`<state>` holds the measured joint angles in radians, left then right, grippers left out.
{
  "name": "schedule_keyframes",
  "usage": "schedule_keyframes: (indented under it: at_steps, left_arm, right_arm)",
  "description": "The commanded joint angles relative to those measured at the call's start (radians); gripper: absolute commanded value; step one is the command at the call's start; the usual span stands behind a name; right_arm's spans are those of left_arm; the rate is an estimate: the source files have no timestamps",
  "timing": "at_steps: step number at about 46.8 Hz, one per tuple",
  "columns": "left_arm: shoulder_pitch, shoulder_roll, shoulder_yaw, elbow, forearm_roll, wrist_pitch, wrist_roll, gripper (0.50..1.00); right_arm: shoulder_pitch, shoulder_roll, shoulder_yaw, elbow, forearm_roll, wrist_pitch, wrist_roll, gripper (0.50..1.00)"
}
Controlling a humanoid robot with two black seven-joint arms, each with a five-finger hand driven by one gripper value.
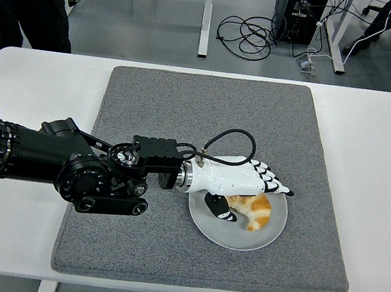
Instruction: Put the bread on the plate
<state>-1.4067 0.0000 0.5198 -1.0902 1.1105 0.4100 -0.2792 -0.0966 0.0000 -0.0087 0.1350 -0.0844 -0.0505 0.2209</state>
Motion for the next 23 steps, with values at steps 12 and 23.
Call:
schedule_keyframes:
  at_steps: [12,23]
  left_arm:
    - [-0.047,0.000,-0.009,-0.007,-0.006,0.000,0.000,0.974]
    - [-0.149,0.000,-0.078,-0.027,-0.090,-0.016,-0.012,0.974]
  right_arm:
    - [0.000,0.000,0.000,0.000,0.000,0.000,0.000,1.000]
    - [0.000,0.000,0.000,0.000,0.000,0.000,0.000,1.000]
